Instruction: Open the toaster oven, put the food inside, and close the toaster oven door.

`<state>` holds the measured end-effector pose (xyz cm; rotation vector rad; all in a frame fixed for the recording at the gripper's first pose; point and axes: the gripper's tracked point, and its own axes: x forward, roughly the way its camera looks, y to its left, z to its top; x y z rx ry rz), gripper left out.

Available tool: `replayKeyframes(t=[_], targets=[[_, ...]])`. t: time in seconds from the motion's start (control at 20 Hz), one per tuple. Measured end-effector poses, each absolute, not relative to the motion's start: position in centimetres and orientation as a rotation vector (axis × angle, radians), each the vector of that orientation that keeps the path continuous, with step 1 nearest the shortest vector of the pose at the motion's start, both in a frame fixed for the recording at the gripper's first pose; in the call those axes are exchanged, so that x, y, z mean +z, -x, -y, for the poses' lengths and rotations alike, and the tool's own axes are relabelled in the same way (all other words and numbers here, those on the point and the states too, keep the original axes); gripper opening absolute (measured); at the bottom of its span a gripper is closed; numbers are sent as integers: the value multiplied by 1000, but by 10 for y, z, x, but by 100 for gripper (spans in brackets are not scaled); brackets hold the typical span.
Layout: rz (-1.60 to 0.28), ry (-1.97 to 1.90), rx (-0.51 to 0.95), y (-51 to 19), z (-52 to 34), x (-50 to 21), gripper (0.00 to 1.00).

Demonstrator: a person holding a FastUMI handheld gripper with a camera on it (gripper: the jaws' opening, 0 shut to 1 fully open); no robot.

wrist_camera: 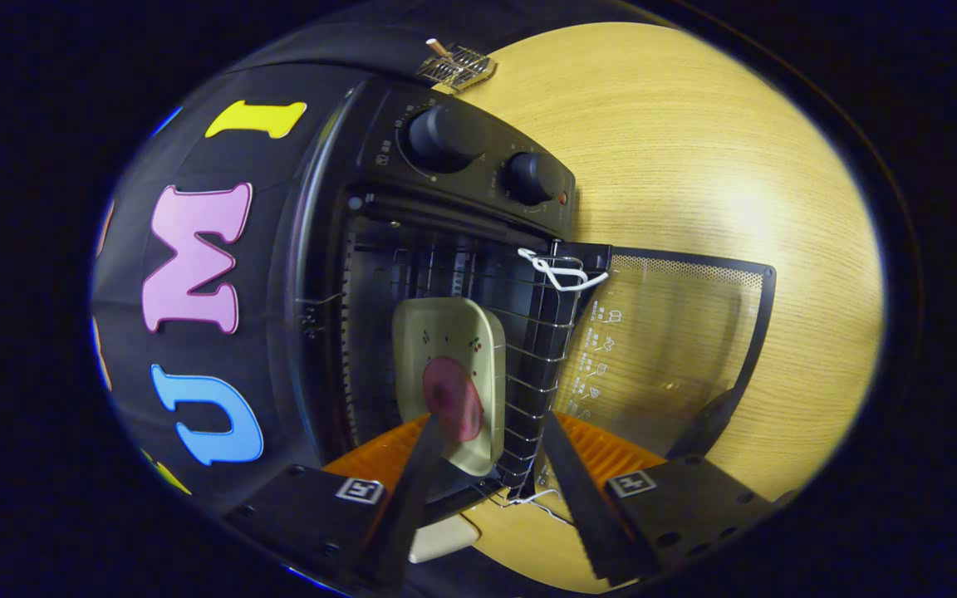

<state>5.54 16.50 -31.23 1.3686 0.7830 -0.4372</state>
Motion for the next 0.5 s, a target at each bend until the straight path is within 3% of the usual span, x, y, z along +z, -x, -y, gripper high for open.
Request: replayKeyframes(t=[0.05,0.1,0.5], targets=[[-792,-1334,-392,-50,-167,-305,94],[-790,-1279,-352,-48,-165,-303,98],[-842,-770,-145,5,-137,-303,99]])
